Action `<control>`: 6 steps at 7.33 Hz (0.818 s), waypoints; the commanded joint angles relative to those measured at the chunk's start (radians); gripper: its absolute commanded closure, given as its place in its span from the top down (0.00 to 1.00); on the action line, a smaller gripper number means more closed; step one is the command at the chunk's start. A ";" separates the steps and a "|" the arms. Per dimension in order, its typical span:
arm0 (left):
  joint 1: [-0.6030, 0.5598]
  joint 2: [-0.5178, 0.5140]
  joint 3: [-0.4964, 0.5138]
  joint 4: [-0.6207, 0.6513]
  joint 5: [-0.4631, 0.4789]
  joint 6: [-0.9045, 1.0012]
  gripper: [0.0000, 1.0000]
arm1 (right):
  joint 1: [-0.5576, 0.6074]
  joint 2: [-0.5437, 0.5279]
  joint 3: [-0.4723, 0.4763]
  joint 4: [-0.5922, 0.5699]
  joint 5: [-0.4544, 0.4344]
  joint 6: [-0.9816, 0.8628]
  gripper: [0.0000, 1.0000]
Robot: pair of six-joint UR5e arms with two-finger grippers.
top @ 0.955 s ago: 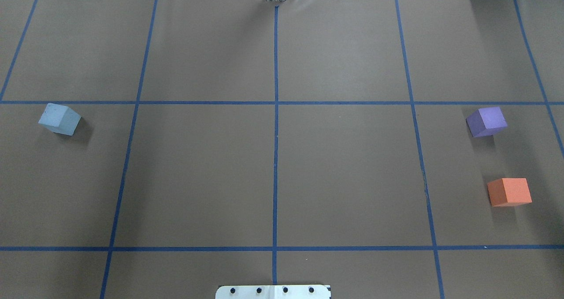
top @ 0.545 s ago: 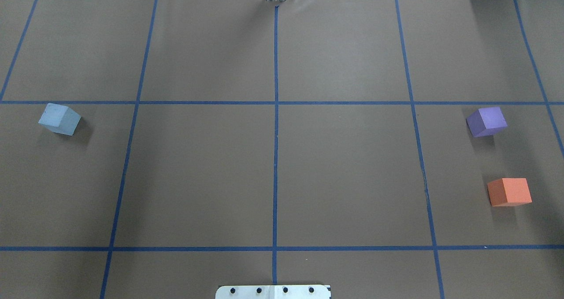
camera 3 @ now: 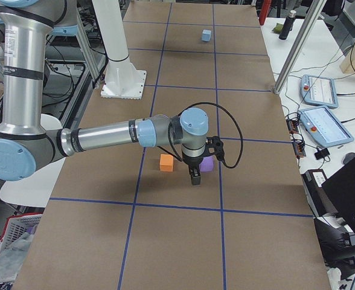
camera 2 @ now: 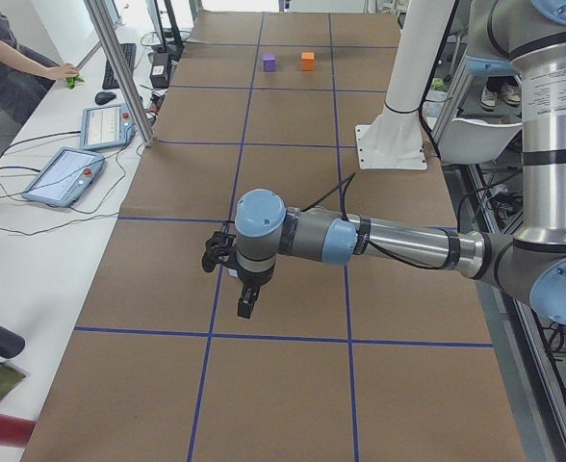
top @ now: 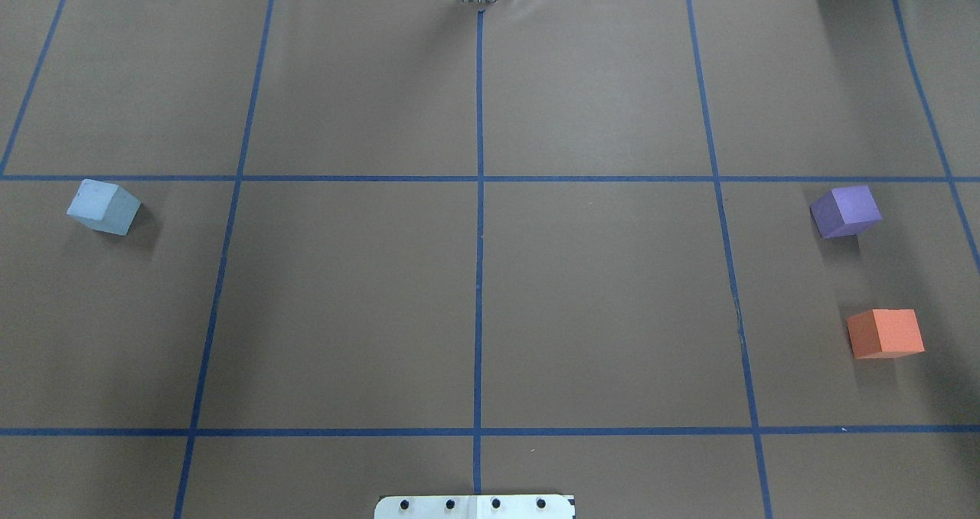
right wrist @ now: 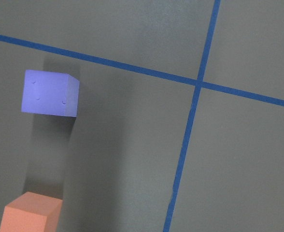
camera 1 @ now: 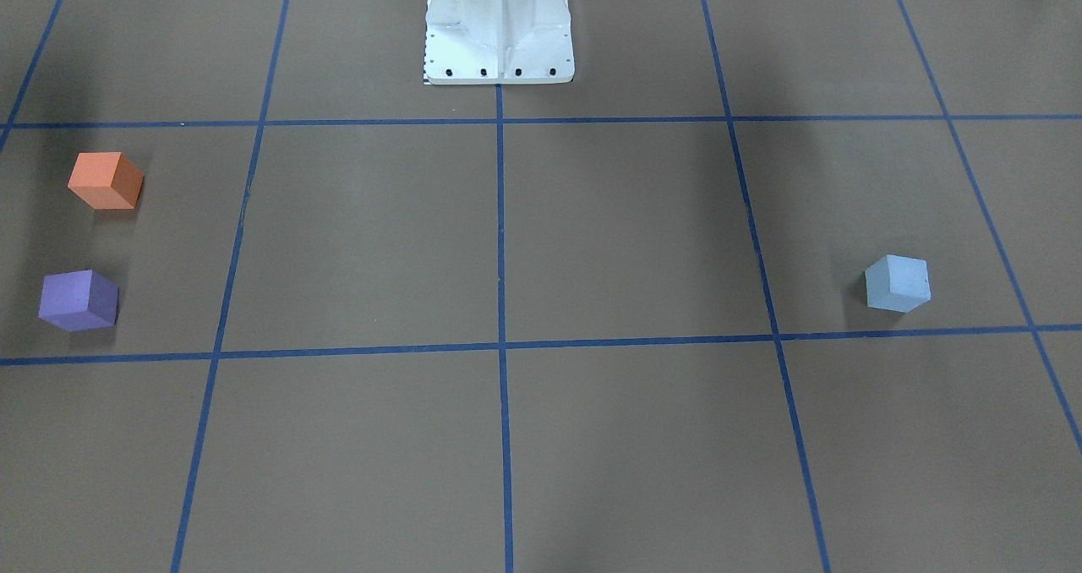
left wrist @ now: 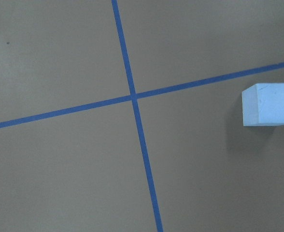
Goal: Place blue block between orange and purple blocks
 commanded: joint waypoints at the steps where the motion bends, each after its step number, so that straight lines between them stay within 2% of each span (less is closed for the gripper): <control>1: 0.102 -0.011 -0.002 -0.035 0.000 -0.084 1.00 | -0.045 0.033 0.000 0.000 0.007 0.048 1.00; 3: 0.182 -0.037 -0.006 -0.047 0.000 -0.155 1.00 | -0.057 0.040 0.001 0.002 0.008 0.049 1.00; 6: 0.327 -0.038 0.010 -0.225 0.009 -0.398 1.00 | -0.065 0.050 0.000 0.000 0.008 0.049 1.00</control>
